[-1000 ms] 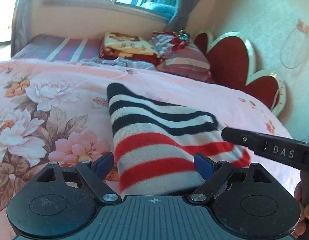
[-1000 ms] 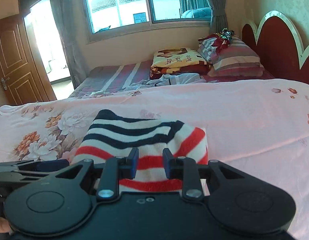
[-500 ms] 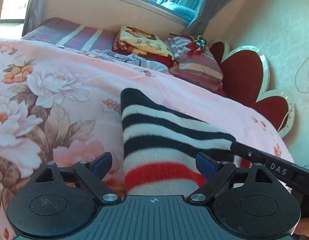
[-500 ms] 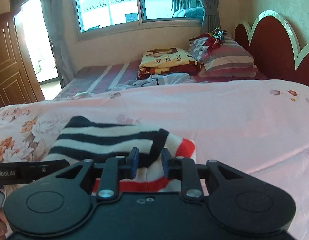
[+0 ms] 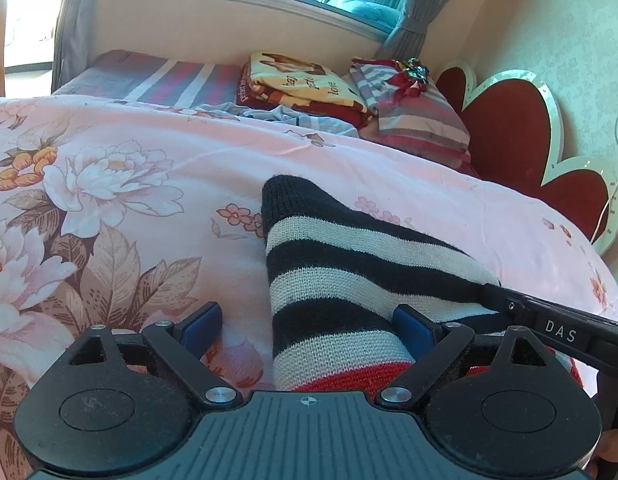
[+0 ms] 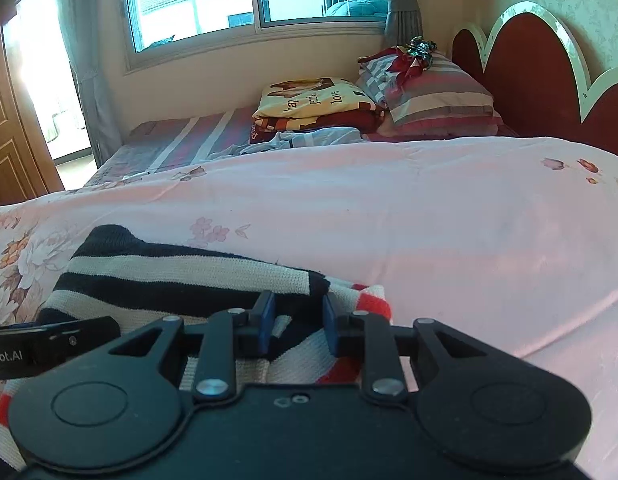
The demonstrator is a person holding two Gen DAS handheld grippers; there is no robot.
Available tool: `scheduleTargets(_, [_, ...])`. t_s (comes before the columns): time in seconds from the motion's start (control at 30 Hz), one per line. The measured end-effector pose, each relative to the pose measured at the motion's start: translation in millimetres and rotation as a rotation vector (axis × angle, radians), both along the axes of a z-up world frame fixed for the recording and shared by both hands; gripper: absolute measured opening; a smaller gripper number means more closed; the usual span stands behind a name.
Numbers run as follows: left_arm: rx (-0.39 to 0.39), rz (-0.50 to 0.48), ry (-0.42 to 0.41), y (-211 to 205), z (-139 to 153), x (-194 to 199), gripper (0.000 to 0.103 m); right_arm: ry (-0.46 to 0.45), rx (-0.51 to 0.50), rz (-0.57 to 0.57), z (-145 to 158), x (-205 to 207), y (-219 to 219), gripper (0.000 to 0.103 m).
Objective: Fold small clothes
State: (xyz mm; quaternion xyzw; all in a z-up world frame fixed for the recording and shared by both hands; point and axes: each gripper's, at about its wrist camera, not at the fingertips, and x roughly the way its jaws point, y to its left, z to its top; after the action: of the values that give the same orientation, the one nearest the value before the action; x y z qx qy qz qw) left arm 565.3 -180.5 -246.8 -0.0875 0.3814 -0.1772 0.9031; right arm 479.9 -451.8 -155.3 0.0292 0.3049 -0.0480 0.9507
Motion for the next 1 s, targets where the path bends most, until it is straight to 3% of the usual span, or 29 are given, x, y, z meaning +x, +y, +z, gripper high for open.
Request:
scheduleTargets(0.3, [0.04,0.012,0.025,-3.0,7.6,-10.2,0.092,0.008,-0.033,0.008,3.7,0.0,6.3,0.027])
scheduleTargets(0.43, [0.044,0.016,0.05,-3.2,14.8,-16.0,0.094,0.036,0.02,0.016,17.5,0.2,0.7,0.033])
scheduleTargets(0.67, [0.075,-0.082,0.014,-3.3,33.1,-52.6,0.095,-0.067,-0.016,0.016,37.4,-60.9,9.6,0.038])
scheduleTargets(0.77, [0.083,-0.105,0.011,-4.1,33.1,-69.9,0.095,-0.077,-0.062,0.042,33.9,-81.7,16.9,0.038])
scheduleTargets(0.93, [0.078,-0.087,0.029,-7.3,21.2,-77.7,0.095,-0.004,-0.17,0.038,5.2,-81.7,19.8,0.035])
scheduleTargets(1.0, [0.09,-0.083,0.017,-8.4,20.3,-78.4,0.095,-0.005,-0.136,0.015,1.0,-78.9,13.0,0.041])
